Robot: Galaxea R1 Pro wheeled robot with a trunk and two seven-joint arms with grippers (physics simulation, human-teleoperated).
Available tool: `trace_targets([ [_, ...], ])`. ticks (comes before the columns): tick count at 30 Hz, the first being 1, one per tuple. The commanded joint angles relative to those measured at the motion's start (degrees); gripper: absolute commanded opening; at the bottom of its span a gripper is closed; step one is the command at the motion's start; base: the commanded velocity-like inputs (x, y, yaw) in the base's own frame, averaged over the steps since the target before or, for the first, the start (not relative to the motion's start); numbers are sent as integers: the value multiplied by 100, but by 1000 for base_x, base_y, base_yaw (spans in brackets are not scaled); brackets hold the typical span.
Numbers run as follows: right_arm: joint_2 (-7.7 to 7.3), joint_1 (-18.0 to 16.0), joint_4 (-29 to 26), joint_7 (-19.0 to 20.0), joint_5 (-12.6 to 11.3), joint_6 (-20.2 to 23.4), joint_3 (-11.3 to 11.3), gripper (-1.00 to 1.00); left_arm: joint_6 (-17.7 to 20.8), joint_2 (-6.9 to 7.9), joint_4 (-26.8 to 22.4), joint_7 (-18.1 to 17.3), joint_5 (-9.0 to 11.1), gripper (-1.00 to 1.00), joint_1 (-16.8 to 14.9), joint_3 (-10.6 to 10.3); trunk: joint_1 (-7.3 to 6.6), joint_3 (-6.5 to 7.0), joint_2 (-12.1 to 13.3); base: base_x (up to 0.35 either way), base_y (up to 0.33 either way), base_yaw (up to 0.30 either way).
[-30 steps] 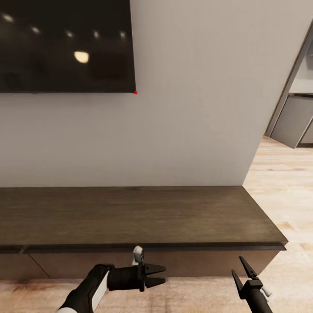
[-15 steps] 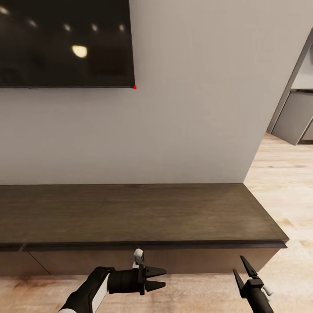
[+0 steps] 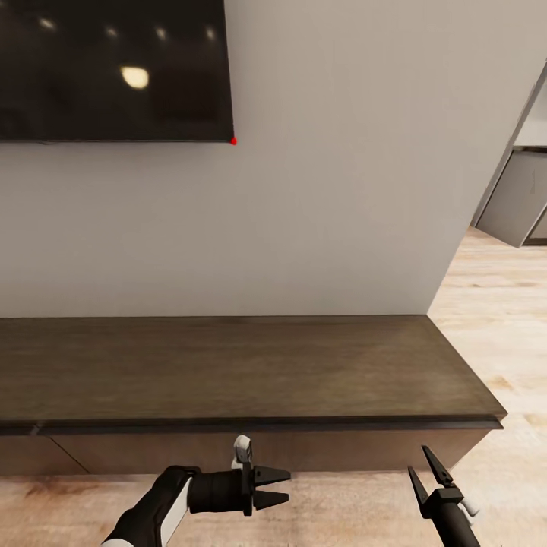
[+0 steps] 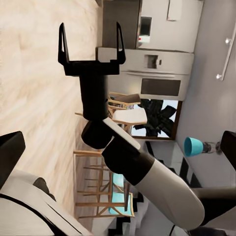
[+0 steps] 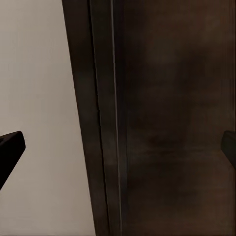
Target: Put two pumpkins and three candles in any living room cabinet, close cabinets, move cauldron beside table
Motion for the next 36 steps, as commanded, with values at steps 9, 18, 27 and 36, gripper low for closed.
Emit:
trace_targets([
  [9, 0, -3, 3, 9, -46, 50, -2, 100, 57, 18, -1, -3, 28, 100, -2, -15, 1, -28, -4, 0, 0, 0],
  [18, -7, -3, -16, 245, -18, 50, 13, 100, 57, 29, -1, -27, 28, 100, 3, -15, 1, -28, -4, 8, 0, 0],
  [27, -9, -3, 2, 340, 25, 54, 16, 100, 55, 22, -1, -22, 28, 100, -1, -17, 1, -28, -4, 1, 0, 0],
  [36, -9, -3, 3, 343, 24, 58, 16, 100, 56, 14, -1, -24, 26, 100, 3, -17, 1, -28, -4, 91, 0, 0],
])
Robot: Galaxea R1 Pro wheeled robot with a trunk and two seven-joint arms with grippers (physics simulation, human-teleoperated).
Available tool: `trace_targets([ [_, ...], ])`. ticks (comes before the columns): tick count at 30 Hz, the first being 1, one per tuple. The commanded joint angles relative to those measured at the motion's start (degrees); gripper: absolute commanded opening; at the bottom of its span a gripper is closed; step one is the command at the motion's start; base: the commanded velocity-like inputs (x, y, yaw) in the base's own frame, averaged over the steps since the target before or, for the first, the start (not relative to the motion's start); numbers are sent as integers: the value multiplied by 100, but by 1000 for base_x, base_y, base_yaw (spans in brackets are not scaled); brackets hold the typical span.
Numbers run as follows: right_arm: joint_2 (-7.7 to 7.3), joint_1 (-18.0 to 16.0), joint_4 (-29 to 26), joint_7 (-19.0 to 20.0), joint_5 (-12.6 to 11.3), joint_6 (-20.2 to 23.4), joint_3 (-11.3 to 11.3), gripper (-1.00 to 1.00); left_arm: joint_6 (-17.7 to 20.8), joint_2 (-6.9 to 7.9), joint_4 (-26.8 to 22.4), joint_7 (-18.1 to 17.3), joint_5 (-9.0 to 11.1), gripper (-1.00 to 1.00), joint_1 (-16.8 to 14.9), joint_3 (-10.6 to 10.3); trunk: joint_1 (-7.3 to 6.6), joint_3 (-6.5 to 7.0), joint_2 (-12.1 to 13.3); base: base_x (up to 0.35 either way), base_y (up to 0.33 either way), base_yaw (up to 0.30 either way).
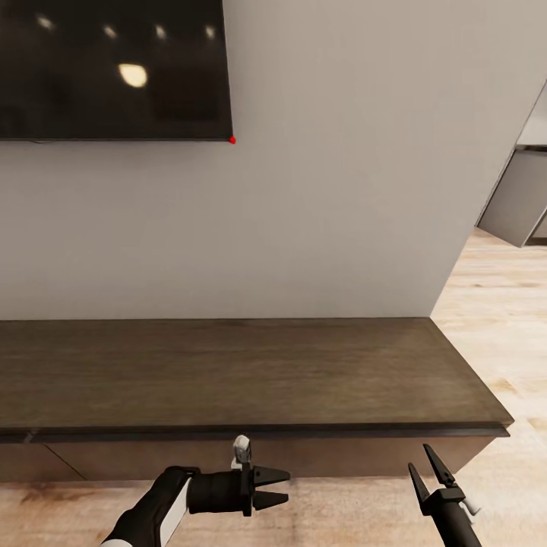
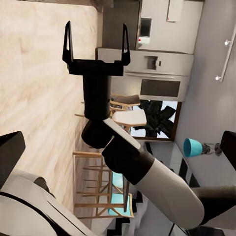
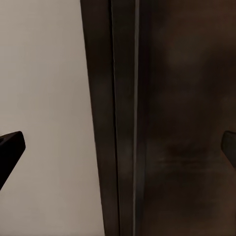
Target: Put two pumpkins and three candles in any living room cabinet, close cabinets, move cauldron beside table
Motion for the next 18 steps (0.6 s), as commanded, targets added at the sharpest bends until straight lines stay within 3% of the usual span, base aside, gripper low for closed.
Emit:
trace_targets([
  [1, 0, -3, 3, 8, -43, 48, -1, 100, 55, 3, 0, -4, 29, 100, -5, -16, 0, -5, -2, 143, 0, 0],
  [11, 0, -3, 3, 8, -43, 48, -1, 100, 51, -5, 0, -4, 26, 100, -4, -16, 0, -5, -2, 134, 0, 0],
  [18, 0, -3, 3, 8, -43, 44, -1, 100, 50, 0, 0, -10, 23, 100, -1, -16, 0, -5, -2, 26, 0, 0],
])
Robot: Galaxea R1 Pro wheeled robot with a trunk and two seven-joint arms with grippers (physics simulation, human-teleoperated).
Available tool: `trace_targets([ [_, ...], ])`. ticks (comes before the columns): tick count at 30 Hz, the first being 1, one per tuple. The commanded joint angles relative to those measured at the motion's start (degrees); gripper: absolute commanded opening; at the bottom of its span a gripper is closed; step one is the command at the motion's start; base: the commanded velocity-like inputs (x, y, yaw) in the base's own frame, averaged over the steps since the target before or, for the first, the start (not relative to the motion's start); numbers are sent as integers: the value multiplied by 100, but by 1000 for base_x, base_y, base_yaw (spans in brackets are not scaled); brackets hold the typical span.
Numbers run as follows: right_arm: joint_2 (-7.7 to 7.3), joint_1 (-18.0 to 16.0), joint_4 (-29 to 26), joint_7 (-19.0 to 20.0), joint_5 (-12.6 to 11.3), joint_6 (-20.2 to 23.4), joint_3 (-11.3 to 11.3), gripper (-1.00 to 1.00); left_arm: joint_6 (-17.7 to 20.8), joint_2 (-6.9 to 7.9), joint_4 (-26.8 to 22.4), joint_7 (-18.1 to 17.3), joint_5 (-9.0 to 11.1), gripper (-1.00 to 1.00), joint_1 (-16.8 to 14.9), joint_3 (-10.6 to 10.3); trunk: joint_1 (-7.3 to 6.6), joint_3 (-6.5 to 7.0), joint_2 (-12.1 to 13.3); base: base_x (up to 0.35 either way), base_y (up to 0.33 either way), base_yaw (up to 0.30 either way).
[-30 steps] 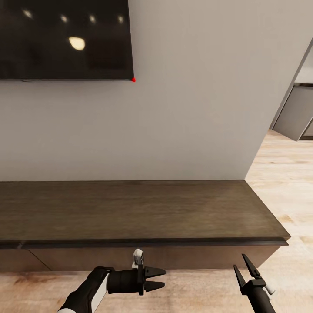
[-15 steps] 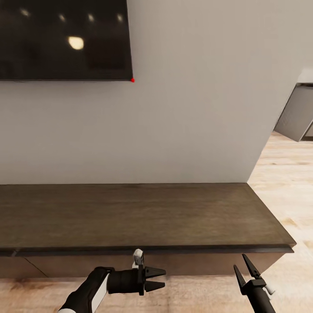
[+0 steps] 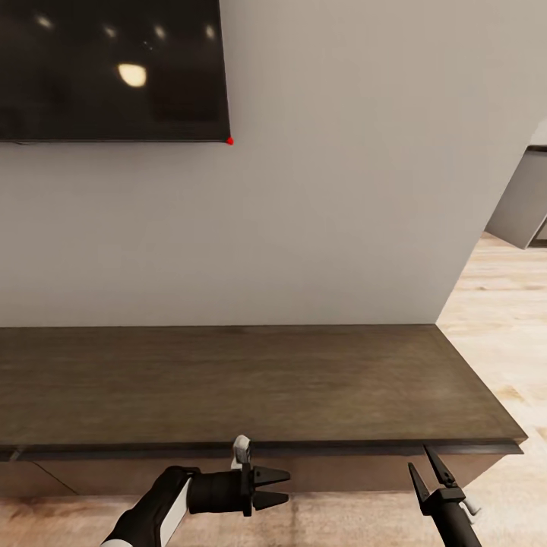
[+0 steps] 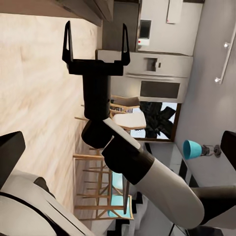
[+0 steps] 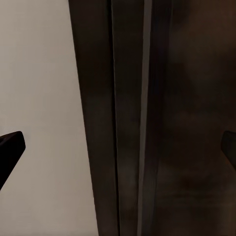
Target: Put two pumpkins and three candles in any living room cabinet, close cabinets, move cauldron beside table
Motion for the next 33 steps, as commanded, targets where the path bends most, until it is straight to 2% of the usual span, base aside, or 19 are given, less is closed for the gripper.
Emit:
trace_targets([
  [1, 0, -2, 3, 8, -43, 51, -1, 100, 57, 3, 0, -5, 28, 100, -2, -16, -1, -5, -2, 4, 0, 0],
  [9, 0, -2, 3, 8, -43, 54, -1, 100, 57, 11, 0, -6, 30, 100, -2, -16, -1, -5, -2, 0, 0, 0],
  [13, 0, -2, 3, 8, -43, 55, -1, 100, 57, 7, 0, -4, 32, 100, -2, -16, 9, -93, -7, 0, 0, 0],
  [22, 0, -2, 3, 8, -43, 57, -1, 100, 59, 7, 0, -6, 36, 100, -2, -16, 9, -93, -7, 0, 0, 0],
  [25, 0, -2, 3, 8, -41, 57, -1, 100, 57, 6, 0, -6, 36, 100, -2, -16, 17, -160, -11, 0, 0, 0],
  [33, 0, -2, 3, 8, -35, 52, -1, 100, 59, 12, 0, -15, 36, 100, -2, -16, 17, -160, -11, 0, 0, 0],
])
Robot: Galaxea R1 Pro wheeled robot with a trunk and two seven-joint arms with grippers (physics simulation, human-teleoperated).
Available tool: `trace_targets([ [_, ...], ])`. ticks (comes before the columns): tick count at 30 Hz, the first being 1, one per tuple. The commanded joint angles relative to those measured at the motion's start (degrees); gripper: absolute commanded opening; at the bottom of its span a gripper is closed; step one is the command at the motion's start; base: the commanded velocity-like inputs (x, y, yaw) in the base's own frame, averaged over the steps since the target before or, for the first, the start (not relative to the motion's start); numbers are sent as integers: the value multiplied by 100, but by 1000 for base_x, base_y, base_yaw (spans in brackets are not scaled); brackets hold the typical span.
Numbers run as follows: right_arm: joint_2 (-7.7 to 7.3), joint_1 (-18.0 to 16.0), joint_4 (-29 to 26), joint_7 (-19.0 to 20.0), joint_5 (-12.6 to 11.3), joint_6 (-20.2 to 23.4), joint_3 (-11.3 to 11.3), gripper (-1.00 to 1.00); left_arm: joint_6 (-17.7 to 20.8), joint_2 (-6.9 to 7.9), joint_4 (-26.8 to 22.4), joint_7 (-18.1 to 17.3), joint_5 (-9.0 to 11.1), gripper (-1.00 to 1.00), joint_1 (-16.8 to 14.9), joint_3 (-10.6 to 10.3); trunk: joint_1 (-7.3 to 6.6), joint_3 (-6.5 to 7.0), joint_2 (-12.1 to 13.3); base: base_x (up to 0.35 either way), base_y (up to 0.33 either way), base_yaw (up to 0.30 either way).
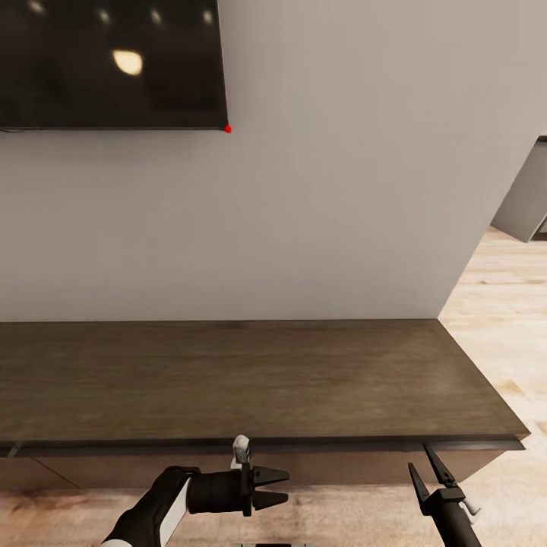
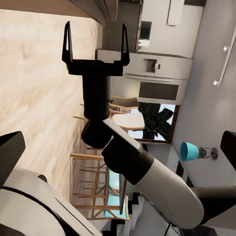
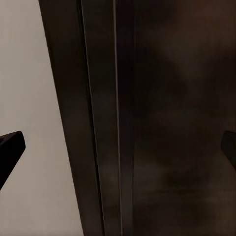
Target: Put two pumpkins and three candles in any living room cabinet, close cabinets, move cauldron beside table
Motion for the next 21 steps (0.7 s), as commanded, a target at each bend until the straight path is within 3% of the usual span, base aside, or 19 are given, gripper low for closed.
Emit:
trace_targets([
  [1, 0, -2, 3, 8, -42, 52, -1, 100, 58, 5, 0, -5, 31, 100, -2, -16, -1, -5, -2, 0, 0, 0],
  [21, 0, -2, 3, -1, -42, 50, -1, 100, 56, 0, 0, -6, 28, 100, -2, -16, -1, -5, -2, 26, 0, 0],
])
